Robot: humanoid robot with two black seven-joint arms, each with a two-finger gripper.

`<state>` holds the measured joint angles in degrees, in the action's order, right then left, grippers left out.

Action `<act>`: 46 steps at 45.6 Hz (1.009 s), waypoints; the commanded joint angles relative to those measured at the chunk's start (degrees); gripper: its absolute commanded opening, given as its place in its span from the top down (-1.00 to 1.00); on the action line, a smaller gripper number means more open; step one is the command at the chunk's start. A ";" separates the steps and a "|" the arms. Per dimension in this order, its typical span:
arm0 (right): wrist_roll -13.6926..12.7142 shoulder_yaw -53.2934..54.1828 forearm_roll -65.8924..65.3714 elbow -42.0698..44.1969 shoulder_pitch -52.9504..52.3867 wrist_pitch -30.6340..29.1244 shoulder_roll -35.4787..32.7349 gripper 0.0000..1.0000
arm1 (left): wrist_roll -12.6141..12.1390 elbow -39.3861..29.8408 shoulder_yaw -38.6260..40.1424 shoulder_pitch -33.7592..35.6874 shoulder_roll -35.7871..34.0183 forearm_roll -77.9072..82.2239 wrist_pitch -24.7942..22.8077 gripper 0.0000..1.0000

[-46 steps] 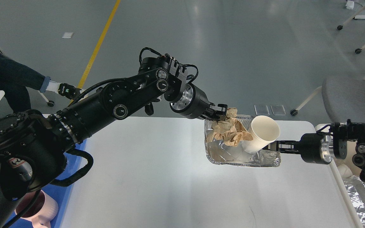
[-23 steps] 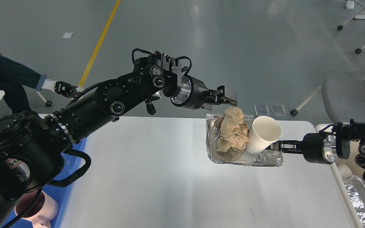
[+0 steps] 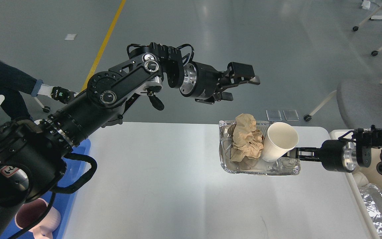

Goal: Tidy desktop
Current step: 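Carry the loaded foil tray with the right gripper into the white bin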

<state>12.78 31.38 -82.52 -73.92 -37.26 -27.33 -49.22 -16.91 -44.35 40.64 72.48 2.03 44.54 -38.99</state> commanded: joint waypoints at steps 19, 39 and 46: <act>-0.21 7.46 6.40 1.85 4.21 5.61 0.00 1.00 | -0.67 6.55 46.00 -24.12 -1.42 -40.32 10.42 -0.95; -1.26 12.48 25.38 13.71 19.41 27.24 -4.92 1.00 | 2.41 17.80 50.41 -33.72 -1.68 -42.43 12.01 -0.95; -1.35 12.48 26.53 17.58 22.75 31.89 -3.60 1.00 | 2.41 17.80 49.97 -34.60 -1.68 -42.25 12.19 -0.95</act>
<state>11.47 43.87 -57.05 -59.35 -16.93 1.04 -53.91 -14.55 -26.61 91.05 38.46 0.37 2.14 -26.99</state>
